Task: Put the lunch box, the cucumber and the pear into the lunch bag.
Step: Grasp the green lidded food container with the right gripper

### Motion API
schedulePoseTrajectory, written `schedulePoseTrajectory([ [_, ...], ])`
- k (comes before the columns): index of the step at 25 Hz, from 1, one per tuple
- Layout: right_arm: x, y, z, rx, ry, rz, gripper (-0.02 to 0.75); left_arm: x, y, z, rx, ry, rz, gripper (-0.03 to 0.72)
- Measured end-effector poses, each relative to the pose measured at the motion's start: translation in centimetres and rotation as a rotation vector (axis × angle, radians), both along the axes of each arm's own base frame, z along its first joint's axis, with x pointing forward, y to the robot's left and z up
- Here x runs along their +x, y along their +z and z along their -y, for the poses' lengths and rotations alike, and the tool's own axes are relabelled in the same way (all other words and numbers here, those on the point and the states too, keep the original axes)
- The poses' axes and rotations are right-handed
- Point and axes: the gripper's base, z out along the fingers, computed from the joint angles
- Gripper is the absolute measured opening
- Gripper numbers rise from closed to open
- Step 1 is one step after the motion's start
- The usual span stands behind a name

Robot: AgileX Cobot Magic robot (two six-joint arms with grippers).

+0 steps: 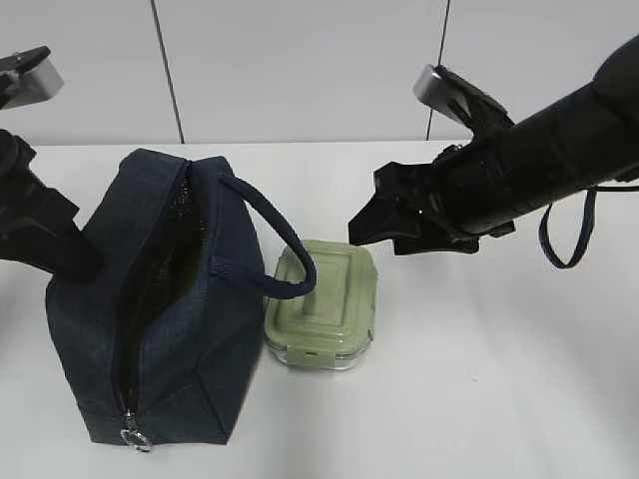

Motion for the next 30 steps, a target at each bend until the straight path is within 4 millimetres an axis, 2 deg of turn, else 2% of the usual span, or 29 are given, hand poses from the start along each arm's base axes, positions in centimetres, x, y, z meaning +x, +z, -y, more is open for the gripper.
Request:
schedulePoseTrajectory([
  [4, 1.0, -1.9, 0.9, 0.04, -0.02, -0.07, 0.463, 0.0, 0.0, 0.0, 0.003, -0.002, -0.001, 0.022],
  [9, 2.1, -5.8, 1.7, 0.121, -0.054, -0.237, 0.463, 0.0, 0.0, 0.0, 0.006, -0.004, -0.004, 0.022],
  [12, 2.7, -7.7, 3.0, 0.173, -0.069, -0.31, 0.464, -0.1, 0.0, -0.1, 0.01, -0.006, -0.005, 0.022],
  [14, 3.0, -8.3, 3.5, 0.218, -0.073, -0.321, 0.471, -0.1, 0.0, -0.1, 0.01, -0.006, -0.005, 0.022],
  [19, 3.5, -8.7, 3.3, 0.313, -0.043, -0.277, 0.52, -0.1, -0.1, -0.1, 0.013, -0.008, -0.006, 0.022],
  [30, 3.9, -11.5, 2.9, 0.329, -0.03, -0.28, 0.547, -0.1, -0.1, -0.1, 0.017, -0.009, -0.006, 0.022],
])
